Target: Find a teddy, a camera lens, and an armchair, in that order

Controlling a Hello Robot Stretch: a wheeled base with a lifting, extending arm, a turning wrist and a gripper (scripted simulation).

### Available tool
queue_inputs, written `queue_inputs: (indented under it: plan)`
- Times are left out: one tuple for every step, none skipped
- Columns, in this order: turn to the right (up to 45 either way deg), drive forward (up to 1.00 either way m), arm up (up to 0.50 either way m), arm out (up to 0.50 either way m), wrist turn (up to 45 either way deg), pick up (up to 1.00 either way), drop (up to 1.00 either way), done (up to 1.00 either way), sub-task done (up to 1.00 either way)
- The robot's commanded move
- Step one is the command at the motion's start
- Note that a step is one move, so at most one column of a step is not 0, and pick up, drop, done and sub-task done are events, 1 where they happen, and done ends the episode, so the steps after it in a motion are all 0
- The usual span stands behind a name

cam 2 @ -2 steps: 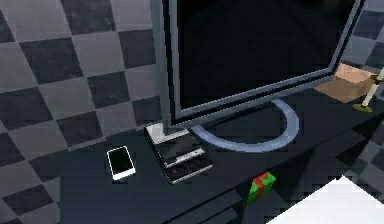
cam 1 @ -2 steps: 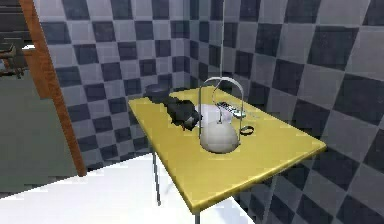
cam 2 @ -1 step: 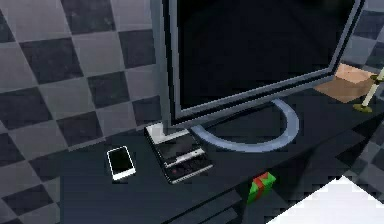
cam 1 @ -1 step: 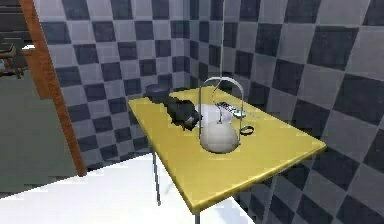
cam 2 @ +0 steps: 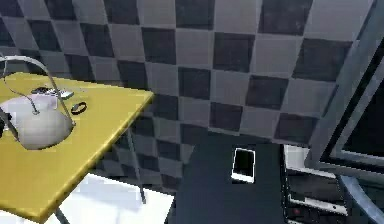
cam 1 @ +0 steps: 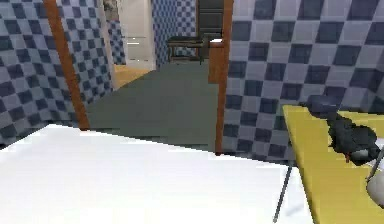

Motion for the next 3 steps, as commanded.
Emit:
queue_inputs:
  plan:
    - [-45.0,0.0,0.0,0.0,0.0,0.0,0.0,0.0,0.0]
    - [-33.0,0.0,0.0,0.0,0.0,0.0,0.0,0.0,0.0]
    - [-3.0,0.0,0.0,0.0,0.0,0.0,0.0,0.0,0.0]
